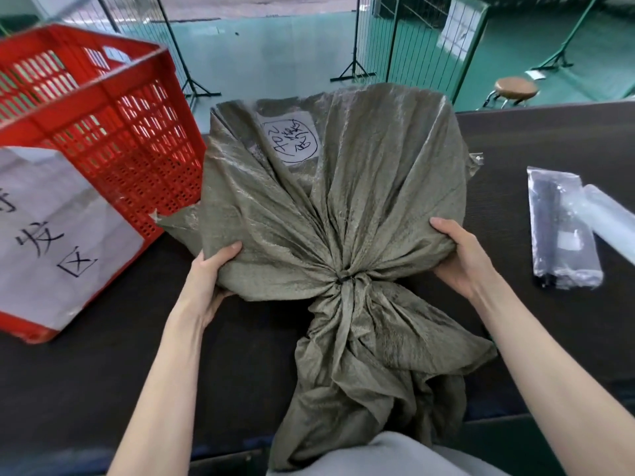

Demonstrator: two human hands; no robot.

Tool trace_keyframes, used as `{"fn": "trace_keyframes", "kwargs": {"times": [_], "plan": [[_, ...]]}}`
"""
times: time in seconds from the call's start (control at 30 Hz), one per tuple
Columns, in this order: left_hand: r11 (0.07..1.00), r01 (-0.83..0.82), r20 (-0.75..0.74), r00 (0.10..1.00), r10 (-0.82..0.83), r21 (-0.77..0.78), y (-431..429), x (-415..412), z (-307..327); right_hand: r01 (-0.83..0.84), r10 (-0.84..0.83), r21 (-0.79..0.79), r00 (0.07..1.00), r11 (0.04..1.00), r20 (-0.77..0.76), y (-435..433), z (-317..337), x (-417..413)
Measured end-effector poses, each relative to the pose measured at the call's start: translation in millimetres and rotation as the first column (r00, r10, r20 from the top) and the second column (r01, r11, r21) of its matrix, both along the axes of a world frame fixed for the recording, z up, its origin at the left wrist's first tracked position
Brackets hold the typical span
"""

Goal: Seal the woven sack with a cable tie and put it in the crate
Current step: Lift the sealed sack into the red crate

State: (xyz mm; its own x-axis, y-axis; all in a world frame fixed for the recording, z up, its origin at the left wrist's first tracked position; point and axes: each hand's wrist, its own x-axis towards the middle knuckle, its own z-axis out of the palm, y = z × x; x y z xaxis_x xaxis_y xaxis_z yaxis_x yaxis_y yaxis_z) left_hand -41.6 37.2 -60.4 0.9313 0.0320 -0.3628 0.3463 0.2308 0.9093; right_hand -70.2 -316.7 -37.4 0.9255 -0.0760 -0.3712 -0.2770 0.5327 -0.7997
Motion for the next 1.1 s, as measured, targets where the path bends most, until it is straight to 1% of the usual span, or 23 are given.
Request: {"fn": "trace_keyframes", "kwargs": {"times": [0.1,0.23,0.37,0.47,0.57,0.67,0.73,0.9,1.03,1.1], "plan": [[0.998,-0.068,0.123,0.99,0.069,-0.014,-0.5,-3.1,5.5,0.096,-0.1,0.063,0.993,0.993,0.061,5.0,-9.2,-9.8],[0.988,-0.155,0.305,0.94,0.154,-0.021,-4.3,-11.6,18.0,0.223,-0.254,0.193,0.956,0.955,0.15,9.2,-6.0,-13.6],[0.976,-0.214,0.433,0.877,0.207,-0.034,-8.7,-23.2,34.5,0.238,-0.339,0.368,0.909,0.899,0.242,16.5,15.4,-12.6],[0.955,-0.289,0.505,0.816,0.279,-0.061,-5.4,-32.2,48.0,0.187,-0.37,0.506,0.883,0.842,0.29,22.8,23.2,-4.5],[0.942,-0.33,0.586,0.752,0.301,-0.061,7.1,-42.1,62.5,0.116,-0.365,0.564,0.861,0.818,0.353,38.0,26.1,1.3],[0.934,-0.354,0.677,0.676,0.292,-0.05,25.3,-51.0,81.5,0.006,-0.314,0.591,0.851,0.807,0.421,60.3,34.6,7.6],[0.919,-0.391,0.711,0.635,0.303,-0.042,39.7,-52.6,90.1,-0.021,-0.313,0.606,0.842,0.795,0.439,74.4,41.0,16.1],[0.837,-0.539,0.732,0.536,0.422,-0.088,83.9,-52.7,98.0,-0.143,-0.238,0.625,0.842,0.768,0.485,117.9,61.2,33.1],[0.794,-0.603,0.794,0.445,0.415,-0.077,118.1,-52.0,109.3,-0.212,-0.187,0.608,0.83,0.765,0.525,158.7,74.5,47.9],[0.792,-0.6,0.81,0.407,0.421,-0.11,125.3,-49.7,116.5,-0.229,-0.186,0.6,0.815,0.767,0.549,168.6,80.5,56.4]]}}
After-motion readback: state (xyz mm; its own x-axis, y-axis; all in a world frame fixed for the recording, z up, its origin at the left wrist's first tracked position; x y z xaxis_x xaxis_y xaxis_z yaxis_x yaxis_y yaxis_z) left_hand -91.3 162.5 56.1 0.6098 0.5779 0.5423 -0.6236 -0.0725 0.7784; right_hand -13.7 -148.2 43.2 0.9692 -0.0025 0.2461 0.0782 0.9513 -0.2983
